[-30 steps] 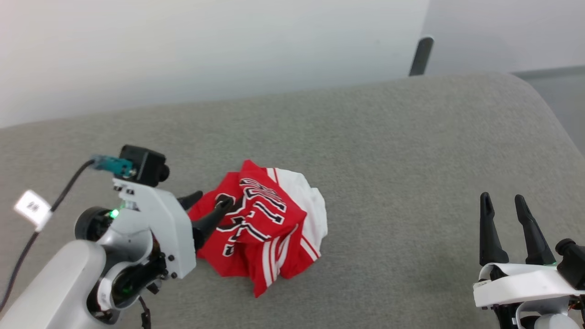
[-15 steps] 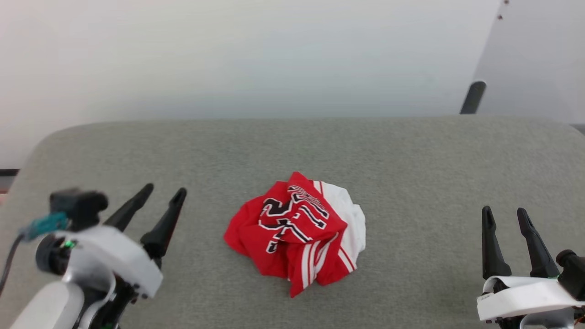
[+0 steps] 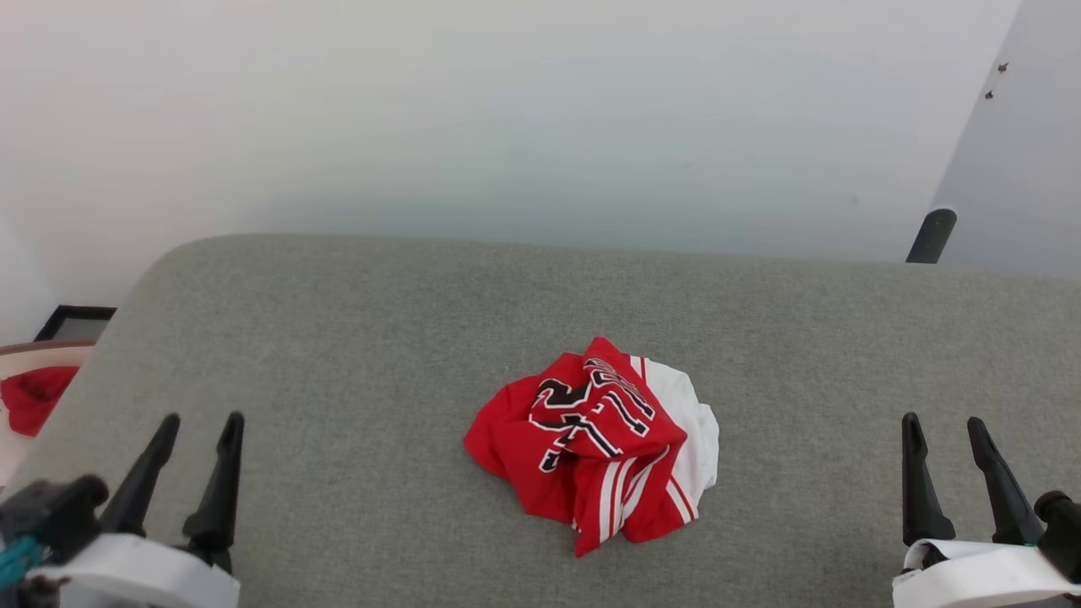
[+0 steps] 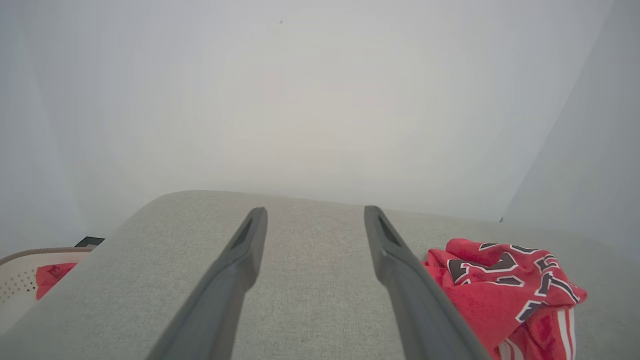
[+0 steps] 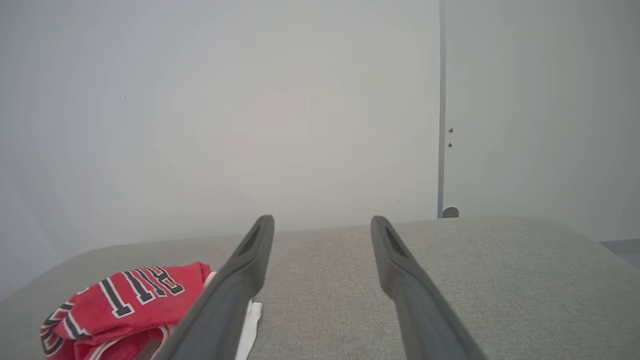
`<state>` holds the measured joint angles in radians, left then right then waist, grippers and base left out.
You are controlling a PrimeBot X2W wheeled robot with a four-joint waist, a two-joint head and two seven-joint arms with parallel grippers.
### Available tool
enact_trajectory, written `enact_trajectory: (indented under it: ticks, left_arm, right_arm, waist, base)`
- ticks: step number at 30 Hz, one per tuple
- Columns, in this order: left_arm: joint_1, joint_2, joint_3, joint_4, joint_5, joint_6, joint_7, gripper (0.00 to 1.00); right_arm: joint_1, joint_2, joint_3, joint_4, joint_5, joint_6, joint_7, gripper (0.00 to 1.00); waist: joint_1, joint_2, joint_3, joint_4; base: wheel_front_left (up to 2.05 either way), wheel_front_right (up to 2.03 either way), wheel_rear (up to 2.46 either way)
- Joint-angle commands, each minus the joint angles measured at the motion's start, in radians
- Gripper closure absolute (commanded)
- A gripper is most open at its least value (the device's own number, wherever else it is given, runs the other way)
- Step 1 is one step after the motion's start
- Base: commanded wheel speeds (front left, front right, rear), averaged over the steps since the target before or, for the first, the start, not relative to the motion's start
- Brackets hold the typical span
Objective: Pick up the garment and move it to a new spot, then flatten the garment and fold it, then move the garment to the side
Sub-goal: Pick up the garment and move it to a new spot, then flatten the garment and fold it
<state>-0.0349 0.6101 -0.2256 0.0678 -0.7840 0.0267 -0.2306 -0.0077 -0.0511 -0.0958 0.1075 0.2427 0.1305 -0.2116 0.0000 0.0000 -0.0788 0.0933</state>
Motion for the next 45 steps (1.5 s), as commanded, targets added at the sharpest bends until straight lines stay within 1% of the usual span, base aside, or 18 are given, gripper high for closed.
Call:
enact_trajectory:
  ticks: [1,6,10,18,22,26,33,41,45]
  left_arm:
    - [0.018,-0.007,0.008,0.003,0.001,0.002,-0.009,0.00]
    - [0.075,-0.018,0.055,0.013,0.010,-0.003,-0.027,0.00]
    - [0.112,-0.037,0.094,0.009,0.022,-0.009,-0.033,0.00]
    - [0.142,-0.079,0.142,-0.002,0.060,-0.037,-0.034,0.00]
    - [0.128,-0.091,0.151,-0.003,0.074,-0.048,-0.033,0.00]
    - [0.123,-0.102,0.145,0.002,0.083,-0.058,-0.033,0.00]
    - [0.112,-0.133,0.107,-0.001,0.107,-0.062,-0.032,0.00]
    - [0.074,-0.176,0.064,-0.006,0.132,-0.068,-0.032,0.00]
    - [0.052,-0.204,0.060,0.003,0.151,-0.072,-0.033,0.00]
  right_arm:
    - [0.012,0.001,-0.007,0.002,-0.008,0.000,-0.006,0.00]
    - [0.028,0.001,-0.027,0.010,-0.012,0.000,-0.009,0.00]
    - [0.046,0.001,-0.038,0.014,-0.014,0.001,-0.012,0.00]
    - [0.051,0.001,-0.039,0.007,-0.016,0.001,-0.002,0.00]
    - [0.051,0.001,-0.033,0.004,-0.006,0.001,0.016,0.00]
    - [0.051,0.001,-0.033,-0.003,-0.005,0.000,0.054,0.00]
    - [0.023,0.001,-0.040,-0.002,-0.009,0.000,0.184,0.00]
    - [-0.020,-0.001,-0.076,0.016,-0.043,0.000,0.398,0.00]
    - [-0.039,-0.001,-0.092,0.014,-0.059,0.000,0.492,0.00]
  waist:
    - [0.0000,0.0000,-0.008,0.007]
    - [0.0000,0.0000,-0.018,0.010]
    - [0.0000,0.0000,-0.022,0.010]
    - [0.0000,0.0000,-0.021,0.017]
    - [0.0000,0.0000,-0.016,0.039]
    - [0.0000,0.0000,-0.011,0.081]
    - [0.0000,0.0000,0.011,0.181]
    - [0.0000,0.0000,0.070,0.299]
    - [0.0000,0.0000,0.105,0.342]
  base:
    - [0.00,0.00,0.00]
    - [0.00,0.00,0.00]
    - [0.00,0.00,0.00]
    - [0.00,0.00,0.00]
    - [0.00,0.00,0.00]
    - [0.00,0.00,0.00]
    - [0.00,0.00,0.00]
    - [0.00,0.00,0.00]
    - [0.00,0.00,0.00]
